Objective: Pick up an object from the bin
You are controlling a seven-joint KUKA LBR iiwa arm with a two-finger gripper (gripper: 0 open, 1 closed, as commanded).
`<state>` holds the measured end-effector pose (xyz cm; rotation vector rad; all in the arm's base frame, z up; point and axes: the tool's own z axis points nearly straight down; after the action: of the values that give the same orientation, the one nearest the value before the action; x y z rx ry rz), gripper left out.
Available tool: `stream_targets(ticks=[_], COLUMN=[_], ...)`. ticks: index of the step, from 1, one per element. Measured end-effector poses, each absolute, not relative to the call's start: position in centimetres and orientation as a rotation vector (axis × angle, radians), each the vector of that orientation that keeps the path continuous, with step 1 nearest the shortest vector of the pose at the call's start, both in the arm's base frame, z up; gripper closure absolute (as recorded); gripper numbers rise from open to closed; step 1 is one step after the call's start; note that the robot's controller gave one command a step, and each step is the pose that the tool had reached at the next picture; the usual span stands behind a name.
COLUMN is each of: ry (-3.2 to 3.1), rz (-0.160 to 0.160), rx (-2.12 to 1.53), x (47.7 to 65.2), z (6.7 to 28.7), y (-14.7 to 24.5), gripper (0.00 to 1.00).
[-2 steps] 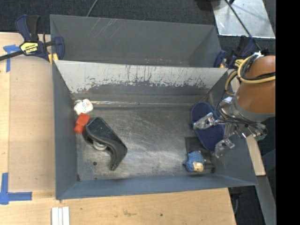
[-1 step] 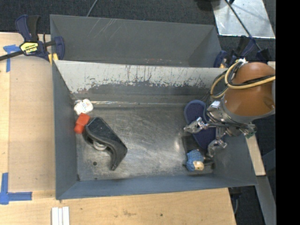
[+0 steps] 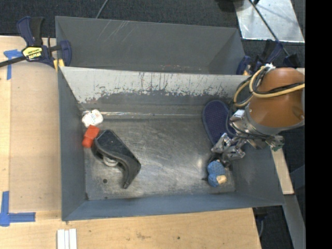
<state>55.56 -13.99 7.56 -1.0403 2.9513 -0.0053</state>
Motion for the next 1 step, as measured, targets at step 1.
stream_targets(ticks=[1], ry=[2.881], rz=[-0.009], rx=[-1.231], x=[57.76], z=[19.46], y=[-14.13], gripper=[1.00])
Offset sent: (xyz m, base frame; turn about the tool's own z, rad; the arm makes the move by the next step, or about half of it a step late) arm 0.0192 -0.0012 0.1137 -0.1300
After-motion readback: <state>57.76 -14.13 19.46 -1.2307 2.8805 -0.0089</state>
